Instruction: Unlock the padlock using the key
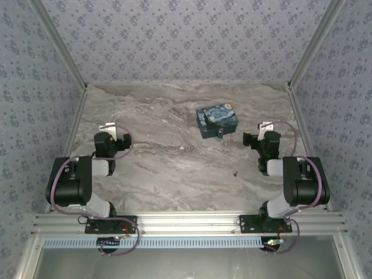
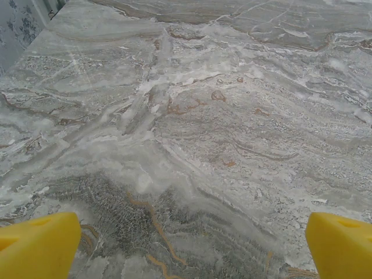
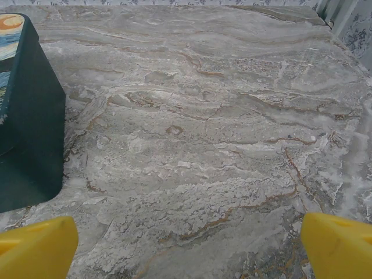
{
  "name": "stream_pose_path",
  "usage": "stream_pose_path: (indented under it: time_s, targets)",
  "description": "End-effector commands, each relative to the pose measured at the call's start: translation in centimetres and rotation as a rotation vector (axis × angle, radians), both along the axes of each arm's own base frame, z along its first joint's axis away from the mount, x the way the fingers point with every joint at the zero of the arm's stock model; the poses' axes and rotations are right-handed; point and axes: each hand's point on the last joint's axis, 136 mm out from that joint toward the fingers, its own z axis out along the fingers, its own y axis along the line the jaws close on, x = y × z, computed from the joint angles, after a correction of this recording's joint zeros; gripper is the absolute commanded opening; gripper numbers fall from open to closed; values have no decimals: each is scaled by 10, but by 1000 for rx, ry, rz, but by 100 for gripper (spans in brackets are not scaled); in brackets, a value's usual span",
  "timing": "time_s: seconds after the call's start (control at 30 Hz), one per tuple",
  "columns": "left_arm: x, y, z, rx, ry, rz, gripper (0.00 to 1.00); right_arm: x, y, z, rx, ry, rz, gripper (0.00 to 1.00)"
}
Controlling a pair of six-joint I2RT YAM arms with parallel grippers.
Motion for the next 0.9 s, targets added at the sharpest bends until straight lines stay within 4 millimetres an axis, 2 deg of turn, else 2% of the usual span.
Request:
stream_pose_path:
  time_s: [0.0,0.77,0.87]
  targets:
    - [8,-1,12,-12,-41,-2,99,3,-1,5,5,-24,-18,100]
    - [8,-1,12,-12,-43,-2,99,3,-1,6,11,-23,-16,100]
    - [7,7,21,-9,-48,44,99,5,2,8,30,-12,18,100]
